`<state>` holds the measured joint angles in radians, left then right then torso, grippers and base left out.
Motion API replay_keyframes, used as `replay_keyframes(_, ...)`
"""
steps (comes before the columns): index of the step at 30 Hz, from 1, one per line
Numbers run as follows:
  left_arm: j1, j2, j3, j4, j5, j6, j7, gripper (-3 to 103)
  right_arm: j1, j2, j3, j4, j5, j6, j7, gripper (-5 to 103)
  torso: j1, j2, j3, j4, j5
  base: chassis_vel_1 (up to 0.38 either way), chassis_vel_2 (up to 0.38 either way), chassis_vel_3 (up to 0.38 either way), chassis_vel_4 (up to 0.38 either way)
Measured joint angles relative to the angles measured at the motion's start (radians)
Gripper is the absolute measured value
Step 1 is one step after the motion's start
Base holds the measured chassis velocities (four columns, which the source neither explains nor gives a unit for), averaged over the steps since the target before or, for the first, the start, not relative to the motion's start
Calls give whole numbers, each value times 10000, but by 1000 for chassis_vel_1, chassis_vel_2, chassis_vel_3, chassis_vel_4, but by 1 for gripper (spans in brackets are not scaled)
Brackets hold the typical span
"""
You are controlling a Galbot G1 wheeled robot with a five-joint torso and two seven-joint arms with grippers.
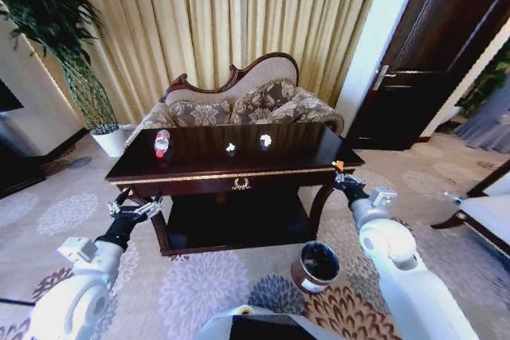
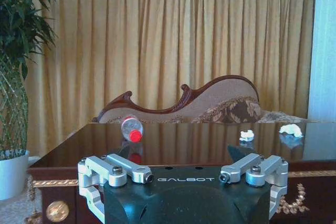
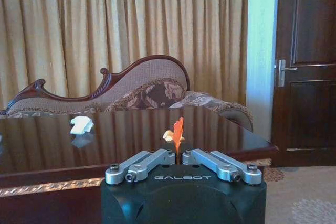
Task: Move to the front of the table and place the trash on the table into the trash bin.
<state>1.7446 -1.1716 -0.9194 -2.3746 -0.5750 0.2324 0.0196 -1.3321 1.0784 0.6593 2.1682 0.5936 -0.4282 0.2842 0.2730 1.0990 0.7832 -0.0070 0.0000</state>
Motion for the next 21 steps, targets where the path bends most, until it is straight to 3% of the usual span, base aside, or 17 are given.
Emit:
replay_keyframes(7, 5, -19, 8, -6, 10, -3, 10, 100, -85, 85, 40, -276, -7, 29, -80, 2, -4, 3, -3, 0, -2, 161, -172, -148, 163)
replay_keyframes(10, 7, -59, 19, -7, 21, -6, 23, 100, -417, 275, 105, -648, -31, -310, -172, 2, -5, 4, -4, -1, 0, 52, -20, -43, 37)
replay_keyframes(17, -6, -51, -16, 10, 20, -19, 30, 100, -999, 869, 148, -2636, -1086, -333, -851, 2, 10, -8, 5, 0, 3, 0, 0, 0, 0)
replay_keyframes(21, -19, -42, 29, 56, 20, -28, 30, 100, -778, 1301, 62, -4559, -2147, 180, -1169, 2, 4, -6, 2, 0, 3, 0, 0, 0, 0)
